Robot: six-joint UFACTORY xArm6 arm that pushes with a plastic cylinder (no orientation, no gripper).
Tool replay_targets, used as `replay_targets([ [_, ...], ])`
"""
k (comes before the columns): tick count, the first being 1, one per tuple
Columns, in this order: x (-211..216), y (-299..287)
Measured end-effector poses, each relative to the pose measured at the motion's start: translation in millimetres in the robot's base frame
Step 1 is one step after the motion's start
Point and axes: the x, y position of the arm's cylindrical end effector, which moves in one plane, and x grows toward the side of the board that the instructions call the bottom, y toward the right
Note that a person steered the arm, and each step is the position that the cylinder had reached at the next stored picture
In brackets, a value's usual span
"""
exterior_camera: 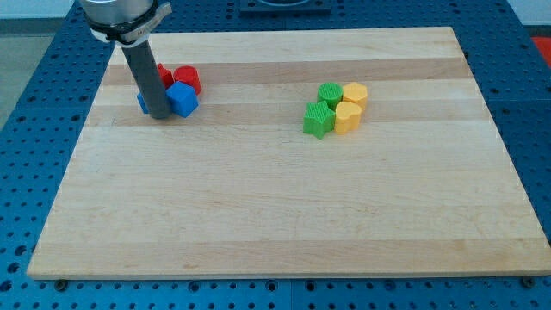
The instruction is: Separate the red and blue blocks from each other
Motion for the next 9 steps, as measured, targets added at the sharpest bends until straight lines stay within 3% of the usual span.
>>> replay_targets([
  [3, 55, -8],
  [6, 23, 99],
  [7, 26, 98],
  [9, 36, -8],
])
